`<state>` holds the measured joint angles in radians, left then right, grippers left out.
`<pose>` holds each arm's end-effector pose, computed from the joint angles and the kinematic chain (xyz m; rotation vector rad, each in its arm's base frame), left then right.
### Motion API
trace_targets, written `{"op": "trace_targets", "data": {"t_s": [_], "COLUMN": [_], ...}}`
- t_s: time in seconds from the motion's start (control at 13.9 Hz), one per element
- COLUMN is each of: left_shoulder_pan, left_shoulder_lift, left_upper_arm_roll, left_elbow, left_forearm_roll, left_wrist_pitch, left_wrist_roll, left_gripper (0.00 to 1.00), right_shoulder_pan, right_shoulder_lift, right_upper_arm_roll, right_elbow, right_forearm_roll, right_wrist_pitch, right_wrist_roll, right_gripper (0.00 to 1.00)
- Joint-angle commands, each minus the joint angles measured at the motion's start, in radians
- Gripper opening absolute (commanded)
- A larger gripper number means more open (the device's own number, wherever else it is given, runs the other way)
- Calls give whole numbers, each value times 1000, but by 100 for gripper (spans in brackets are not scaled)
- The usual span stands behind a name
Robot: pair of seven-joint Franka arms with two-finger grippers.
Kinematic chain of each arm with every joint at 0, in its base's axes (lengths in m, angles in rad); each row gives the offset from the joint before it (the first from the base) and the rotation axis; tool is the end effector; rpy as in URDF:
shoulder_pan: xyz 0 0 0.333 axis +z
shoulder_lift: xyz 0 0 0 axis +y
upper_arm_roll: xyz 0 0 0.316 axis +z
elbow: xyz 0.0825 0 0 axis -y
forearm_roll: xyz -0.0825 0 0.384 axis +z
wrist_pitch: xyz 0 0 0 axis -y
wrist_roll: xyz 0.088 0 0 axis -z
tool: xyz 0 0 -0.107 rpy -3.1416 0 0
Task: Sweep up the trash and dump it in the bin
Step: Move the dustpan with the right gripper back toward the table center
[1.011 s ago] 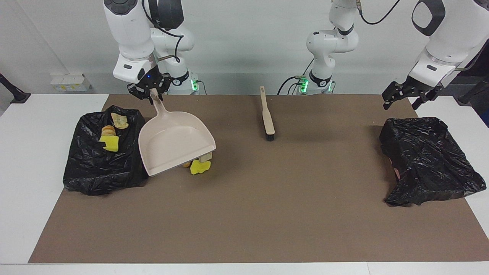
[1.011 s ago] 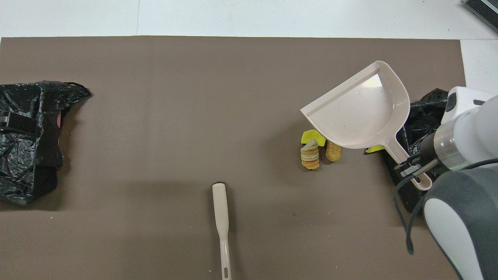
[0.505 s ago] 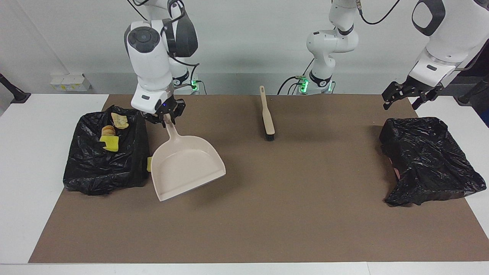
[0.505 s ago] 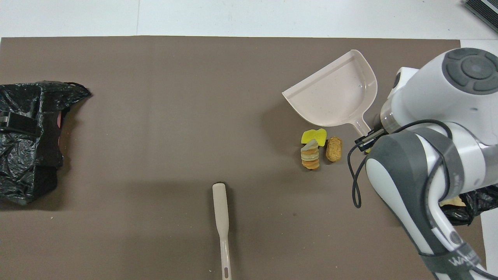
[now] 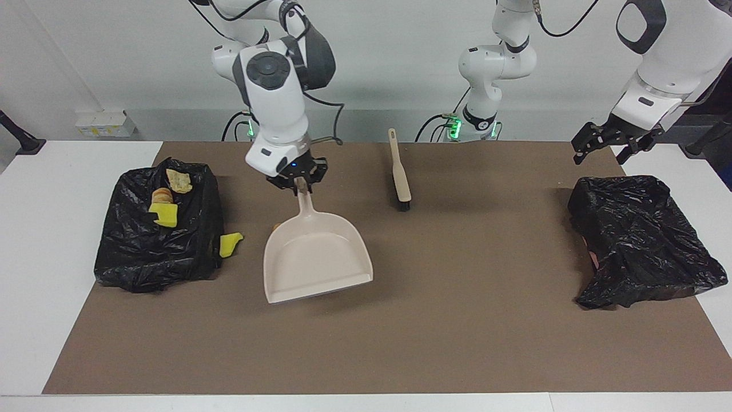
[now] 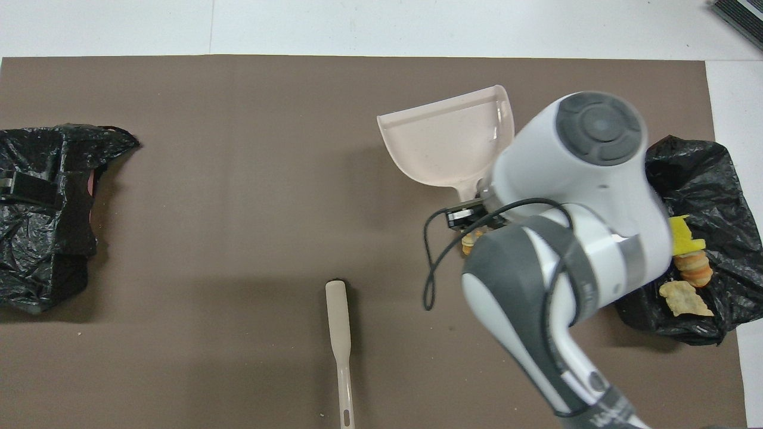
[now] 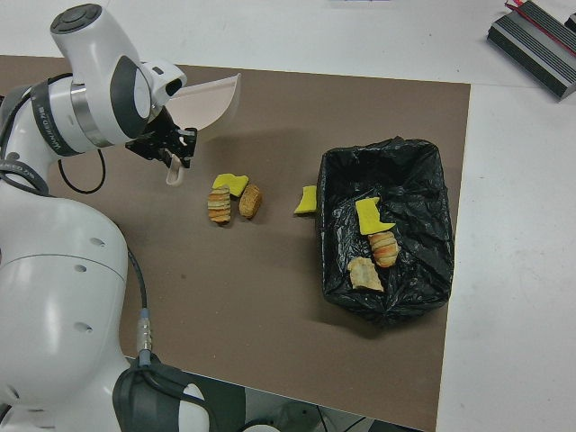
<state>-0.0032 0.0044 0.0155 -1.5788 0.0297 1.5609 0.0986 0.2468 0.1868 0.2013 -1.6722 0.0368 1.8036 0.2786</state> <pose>0.5544 0.0100 0.6175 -3.1100 0.1343 0.0372 0.5543 0.2612 0.4887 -3.0802 -0.2433 0.1148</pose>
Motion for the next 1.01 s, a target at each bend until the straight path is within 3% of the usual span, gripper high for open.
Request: {"op": "trace_targets", "data": {"t_s": [0.0,0.36,0.65,0.72,0.94], "left_shoulder_pan": [9,9,5,6,9], "left_shoulder_lift": [-12,-12,-27,-27,-27], "left_upper_arm_roll": [-6,-6,-6,-6,-6], "left_elbow": [-9,-7,-9,-9,-9], "left_forearm_roll": [18,18,18,18,18], "left_wrist_pitch": [2,-2,2,-2,-2], "left_wrist_roll": [0,0,0,0,0], "left_gripper": [100,100,100,100,100], "right_shoulder_pan": [74,216,237,233,252], "right_shoulder_lift": [129,362,396,395,395], "right_upper_arm_roll": [-6,-6,-6,-6,-6], "right_elbow": [116,279,273,261,214], "right_forearm_roll": [35,81,86,90,92], "right_wrist_pitch": [35,245,307,325,382], "right_wrist_roll": [126,313,324,318,315], "right_gripper": [0,0,1,14,26]}}
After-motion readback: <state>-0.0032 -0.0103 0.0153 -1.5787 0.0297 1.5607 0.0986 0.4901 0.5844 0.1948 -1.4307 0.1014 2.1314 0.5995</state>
